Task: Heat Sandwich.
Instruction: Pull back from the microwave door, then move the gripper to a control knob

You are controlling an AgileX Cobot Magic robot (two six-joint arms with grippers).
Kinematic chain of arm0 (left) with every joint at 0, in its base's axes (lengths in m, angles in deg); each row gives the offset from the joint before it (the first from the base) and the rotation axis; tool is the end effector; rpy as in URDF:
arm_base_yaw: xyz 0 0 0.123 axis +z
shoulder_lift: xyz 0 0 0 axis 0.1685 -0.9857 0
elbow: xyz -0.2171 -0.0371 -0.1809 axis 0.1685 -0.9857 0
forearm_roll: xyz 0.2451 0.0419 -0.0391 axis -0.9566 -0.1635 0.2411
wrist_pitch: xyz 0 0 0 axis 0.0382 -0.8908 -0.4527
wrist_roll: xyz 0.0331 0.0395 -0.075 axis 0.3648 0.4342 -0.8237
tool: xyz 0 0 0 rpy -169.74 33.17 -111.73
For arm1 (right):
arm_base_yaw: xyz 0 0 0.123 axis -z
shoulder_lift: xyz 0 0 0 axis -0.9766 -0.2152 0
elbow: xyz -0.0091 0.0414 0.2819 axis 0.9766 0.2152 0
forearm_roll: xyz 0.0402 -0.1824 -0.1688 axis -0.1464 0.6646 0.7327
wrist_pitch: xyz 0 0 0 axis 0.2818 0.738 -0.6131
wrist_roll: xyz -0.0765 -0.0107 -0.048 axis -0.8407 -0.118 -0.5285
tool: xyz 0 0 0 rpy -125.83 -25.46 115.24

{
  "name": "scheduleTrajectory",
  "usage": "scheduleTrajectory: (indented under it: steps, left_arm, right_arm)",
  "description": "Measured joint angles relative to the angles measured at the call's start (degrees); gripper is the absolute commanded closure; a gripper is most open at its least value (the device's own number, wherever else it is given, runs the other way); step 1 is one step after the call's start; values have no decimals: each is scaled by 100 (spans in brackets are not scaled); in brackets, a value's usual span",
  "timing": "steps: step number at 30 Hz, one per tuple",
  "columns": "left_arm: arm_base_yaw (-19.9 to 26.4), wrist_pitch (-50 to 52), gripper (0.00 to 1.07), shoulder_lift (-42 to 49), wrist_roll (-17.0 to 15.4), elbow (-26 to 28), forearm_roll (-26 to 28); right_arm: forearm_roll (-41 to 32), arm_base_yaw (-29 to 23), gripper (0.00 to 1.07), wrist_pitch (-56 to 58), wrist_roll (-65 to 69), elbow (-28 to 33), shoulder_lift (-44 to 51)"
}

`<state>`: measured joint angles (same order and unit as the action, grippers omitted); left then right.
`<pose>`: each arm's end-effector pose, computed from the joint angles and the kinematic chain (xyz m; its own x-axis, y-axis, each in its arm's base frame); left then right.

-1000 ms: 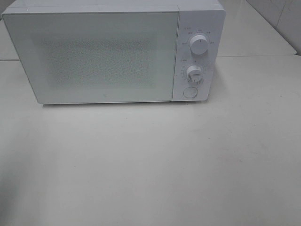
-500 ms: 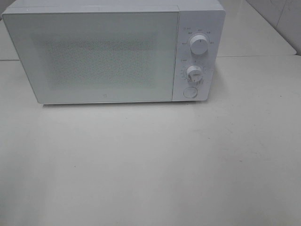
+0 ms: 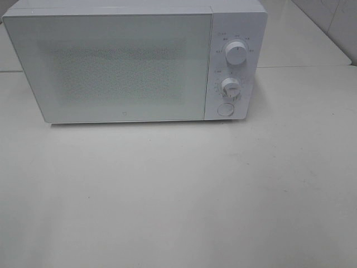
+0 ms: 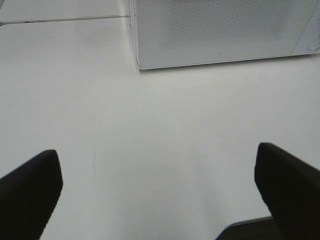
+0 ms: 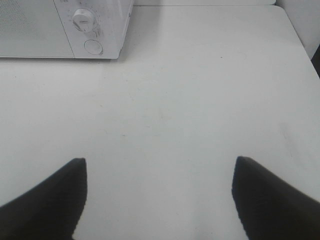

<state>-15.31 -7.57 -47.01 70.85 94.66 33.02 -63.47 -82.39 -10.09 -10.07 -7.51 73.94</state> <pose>-0.0050 -0.0067 0.2790 -0.4294 0.0418 -0.9021 0.1675 0.9853 -0.0341 -0.0058 -0.0016 0.2806 -0.4326 0.0137 -0.9015 -0.0515 0.9979 0.0398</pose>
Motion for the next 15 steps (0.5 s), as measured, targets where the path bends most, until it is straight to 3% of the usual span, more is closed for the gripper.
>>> scheduleTrajectory:
  steps: [15]
  left_arm:
    - [0, 0, 3, 6, 0, 0, 6]
  right_arm:
    - [0, 0, 31, 0, 0, 0, 0]
